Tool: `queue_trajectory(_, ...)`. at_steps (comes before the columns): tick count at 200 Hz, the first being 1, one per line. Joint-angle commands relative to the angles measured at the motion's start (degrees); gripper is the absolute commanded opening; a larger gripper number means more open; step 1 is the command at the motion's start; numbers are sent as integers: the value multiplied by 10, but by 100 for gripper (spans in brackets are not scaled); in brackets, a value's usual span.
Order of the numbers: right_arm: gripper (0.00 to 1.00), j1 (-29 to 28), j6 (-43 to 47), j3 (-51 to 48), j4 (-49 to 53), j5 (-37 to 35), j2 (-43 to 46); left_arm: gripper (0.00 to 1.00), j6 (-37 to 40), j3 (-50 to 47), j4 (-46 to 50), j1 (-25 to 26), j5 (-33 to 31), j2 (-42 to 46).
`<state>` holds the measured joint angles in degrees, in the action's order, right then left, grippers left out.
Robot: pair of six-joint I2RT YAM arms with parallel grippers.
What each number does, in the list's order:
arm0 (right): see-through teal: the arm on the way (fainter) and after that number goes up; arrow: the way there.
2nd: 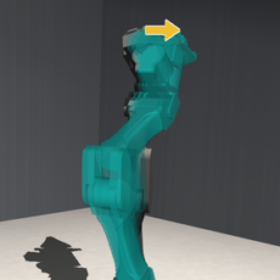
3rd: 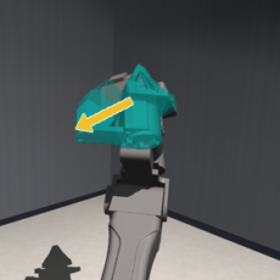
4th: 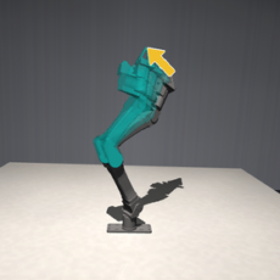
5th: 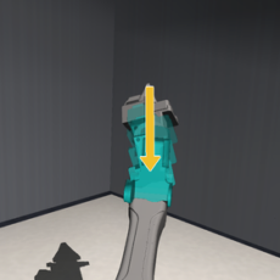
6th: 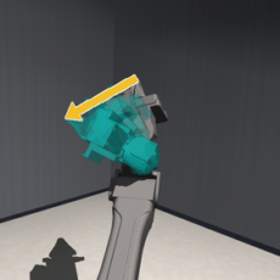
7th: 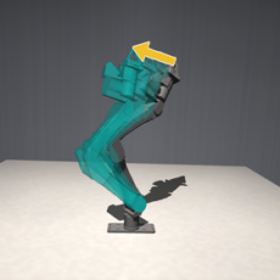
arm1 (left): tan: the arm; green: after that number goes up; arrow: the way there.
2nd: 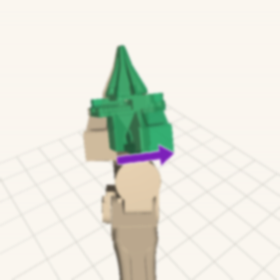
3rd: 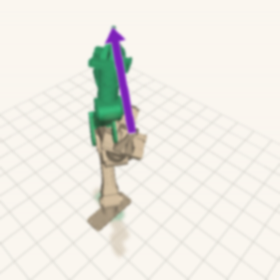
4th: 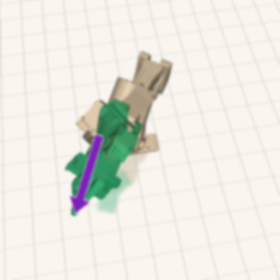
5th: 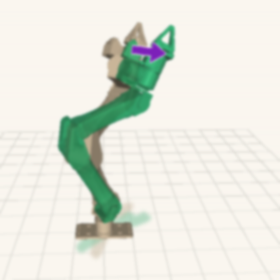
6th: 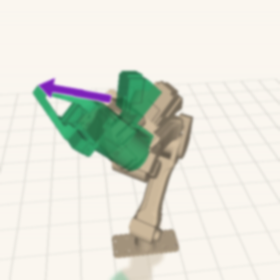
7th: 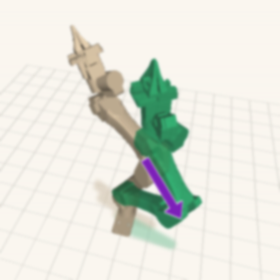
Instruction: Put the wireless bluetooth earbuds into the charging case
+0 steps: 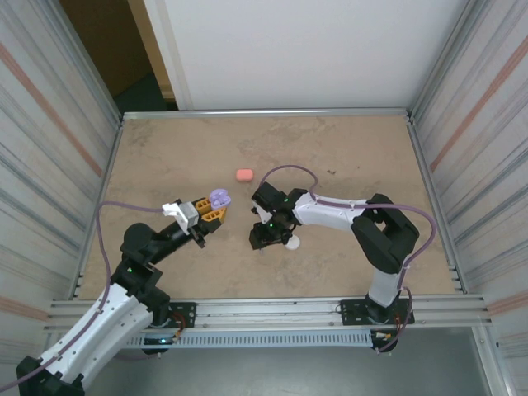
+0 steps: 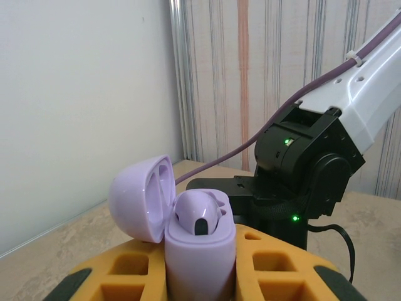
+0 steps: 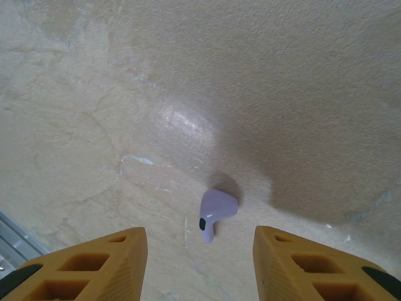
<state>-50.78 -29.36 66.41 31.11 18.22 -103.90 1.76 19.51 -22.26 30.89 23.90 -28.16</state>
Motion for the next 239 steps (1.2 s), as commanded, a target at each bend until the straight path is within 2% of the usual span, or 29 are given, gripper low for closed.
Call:
queue_trajectory(1,46,-5,-7,20,2,10,-14,0,11,3,-8,3,-7,7)
queue_trajectory(176,43,-5,-5,35,4,7,-52,0,11,4,-9,3,-5,7)
queue_trajectory(239,38,-7,-4,39,4,10,-70,0,10,4,-9,3,-5,7)
